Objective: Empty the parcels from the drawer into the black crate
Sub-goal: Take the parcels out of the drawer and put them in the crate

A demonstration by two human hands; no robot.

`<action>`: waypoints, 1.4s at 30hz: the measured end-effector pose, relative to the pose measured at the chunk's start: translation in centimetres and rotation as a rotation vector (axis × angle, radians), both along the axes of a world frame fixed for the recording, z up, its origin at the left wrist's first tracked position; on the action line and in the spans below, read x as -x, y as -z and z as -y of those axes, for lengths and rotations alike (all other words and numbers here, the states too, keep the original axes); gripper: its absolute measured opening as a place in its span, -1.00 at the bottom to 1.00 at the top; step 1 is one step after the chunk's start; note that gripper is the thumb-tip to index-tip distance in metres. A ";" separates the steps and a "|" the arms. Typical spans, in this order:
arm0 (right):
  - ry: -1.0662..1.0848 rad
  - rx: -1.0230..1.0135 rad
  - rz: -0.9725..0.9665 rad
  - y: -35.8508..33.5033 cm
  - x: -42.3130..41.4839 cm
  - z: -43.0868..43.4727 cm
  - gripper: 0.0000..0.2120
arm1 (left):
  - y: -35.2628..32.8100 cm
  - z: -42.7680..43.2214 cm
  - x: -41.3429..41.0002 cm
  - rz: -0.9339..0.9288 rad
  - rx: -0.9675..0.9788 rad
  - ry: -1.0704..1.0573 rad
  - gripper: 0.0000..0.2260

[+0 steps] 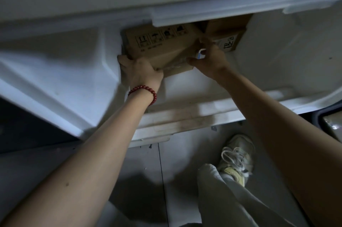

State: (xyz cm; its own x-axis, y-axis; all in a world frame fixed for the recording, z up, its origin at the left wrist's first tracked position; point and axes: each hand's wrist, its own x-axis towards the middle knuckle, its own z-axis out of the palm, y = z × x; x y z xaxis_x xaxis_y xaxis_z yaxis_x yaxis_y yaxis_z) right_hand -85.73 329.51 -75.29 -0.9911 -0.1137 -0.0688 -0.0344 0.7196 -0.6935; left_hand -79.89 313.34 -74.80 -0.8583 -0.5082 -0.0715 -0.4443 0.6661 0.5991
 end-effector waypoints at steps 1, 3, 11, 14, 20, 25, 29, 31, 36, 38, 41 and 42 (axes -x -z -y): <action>-0.007 0.011 0.015 -0.2 0.0 -0.3 -0.44 | -0.2 -0.1 -0.1 0.011 -0.013 0.000 -0.37; -0.044 0.044 0.044 -0.5 -0.4 -0.6 -0.56 | -0.7 -0.5 -0.6 0.031 -0.060 0.031 -0.40; -0.007 0.332 0.177 -2.0 -5.5 -2.2 -0.42 | -4.4 -2.0 -3.9 0.001 -0.079 -0.037 -0.37; 0.015 0.425 0.141 -4.7 -7.7 -3.3 -0.45 | -6.4 -2.2 -5.1 -0.059 -0.065 -0.023 -0.40; 0.053 0.470 0.096 -9.6 -12.7 -7.1 -0.35 | -10.3 -4.0 -9.2 -0.205 -0.090 0.144 -0.39; 0.064 0.443 -0.021 -12.3 -16.8 -9.8 -0.36 | -12.8 -6.5 -13.3 -0.312 -0.090 0.282 -0.49; 0.084 0.470 0.001 -13.6 -19.7 -11.5 -0.33 | -15.3 -8.0 -15.8 -0.312 -0.021 0.324 -0.50; 0.109 0.493 -0.005 -14.3 -21.0 -11.9 -0.31 | -16.6 -8.3 -16.5 -0.313 -0.024 0.318 -0.50; 0.137 0.599 0.009 -16.5 -24.3 -12.0 -0.33 | -18.9 -8.0 -18.5 -0.376 -0.079 0.359 -0.51; 0.157 0.650 0.001 -17.2 -26.0 -12.0 -0.34 | -19.3 -7.9 -19.9 -0.392 -0.110 0.394 -0.52; 0.242 0.706 -0.044 -17.9 -28.2 -12.3 -0.41 | -19.8 -8.2 -21.9 -0.439 -0.151 0.416 -0.54; 0.271 0.706 -0.061 -18.0 -28.9 -12.5 -0.45 | -19.9 -8.4 -22.4 -0.456 -0.166 0.420 -0.54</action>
